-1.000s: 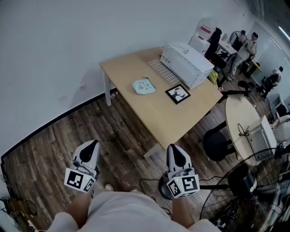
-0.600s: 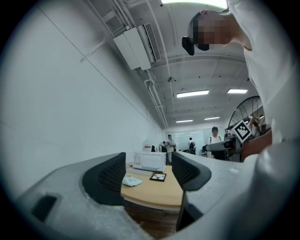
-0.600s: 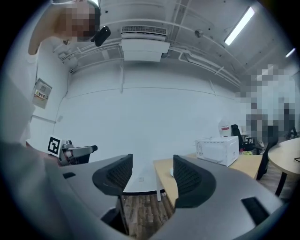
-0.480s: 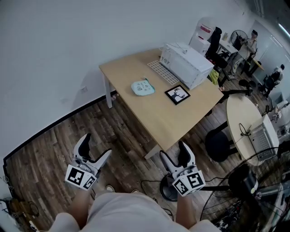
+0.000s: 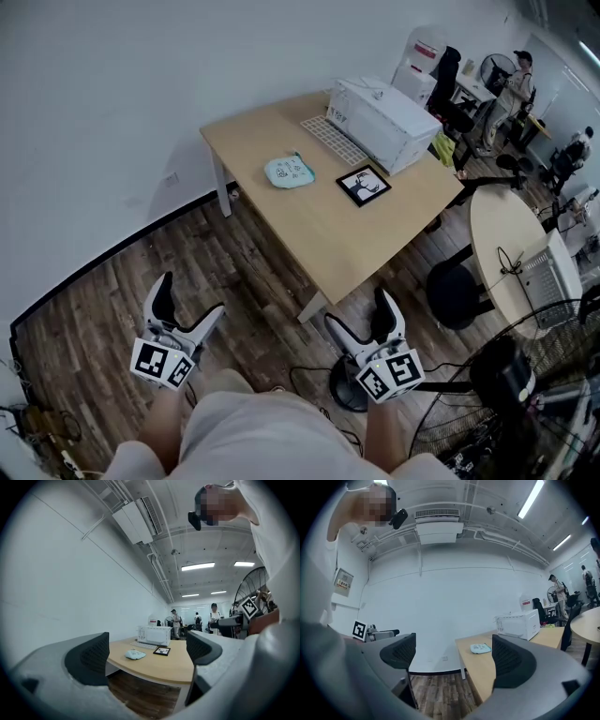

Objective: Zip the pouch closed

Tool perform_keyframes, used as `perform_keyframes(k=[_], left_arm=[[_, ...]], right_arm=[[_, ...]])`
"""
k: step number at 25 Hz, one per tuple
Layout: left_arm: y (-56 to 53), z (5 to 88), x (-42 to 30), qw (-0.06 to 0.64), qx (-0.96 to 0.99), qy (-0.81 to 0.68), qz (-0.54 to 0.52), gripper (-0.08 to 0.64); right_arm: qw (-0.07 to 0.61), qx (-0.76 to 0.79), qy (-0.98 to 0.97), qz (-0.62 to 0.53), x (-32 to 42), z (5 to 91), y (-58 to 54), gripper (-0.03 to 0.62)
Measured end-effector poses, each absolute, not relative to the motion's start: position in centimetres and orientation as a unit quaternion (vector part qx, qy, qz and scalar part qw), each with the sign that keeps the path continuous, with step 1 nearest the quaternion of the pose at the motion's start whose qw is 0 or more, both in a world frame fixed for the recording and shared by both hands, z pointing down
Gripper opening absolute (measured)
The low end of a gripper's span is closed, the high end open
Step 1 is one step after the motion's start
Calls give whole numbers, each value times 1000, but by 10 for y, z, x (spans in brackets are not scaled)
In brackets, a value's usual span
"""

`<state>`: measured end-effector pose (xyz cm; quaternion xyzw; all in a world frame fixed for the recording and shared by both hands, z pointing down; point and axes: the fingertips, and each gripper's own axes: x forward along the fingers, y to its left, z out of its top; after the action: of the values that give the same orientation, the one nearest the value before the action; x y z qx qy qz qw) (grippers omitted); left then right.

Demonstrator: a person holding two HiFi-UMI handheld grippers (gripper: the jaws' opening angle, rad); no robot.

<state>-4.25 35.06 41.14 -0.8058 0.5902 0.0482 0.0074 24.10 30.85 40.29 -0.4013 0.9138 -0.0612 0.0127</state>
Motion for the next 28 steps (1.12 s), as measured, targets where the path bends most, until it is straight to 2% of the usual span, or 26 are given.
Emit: perform_keyframes(k=[8, 15, 28], left_arm=[[326, 416, -32, 6, -814, 580, 33, 503], [240, 450, -25, -27, -840, 541, 37, 503], [-3, 472, -124, -67, -882, 466, 23, 503]], right_arm=[[7, -402, 912, -85, 244, 426, 296, 483], [-29, -421, 901, -102, 225, 453, 251, 482], [-61, -450, 883, -119, 90, 441, 26, 482]])
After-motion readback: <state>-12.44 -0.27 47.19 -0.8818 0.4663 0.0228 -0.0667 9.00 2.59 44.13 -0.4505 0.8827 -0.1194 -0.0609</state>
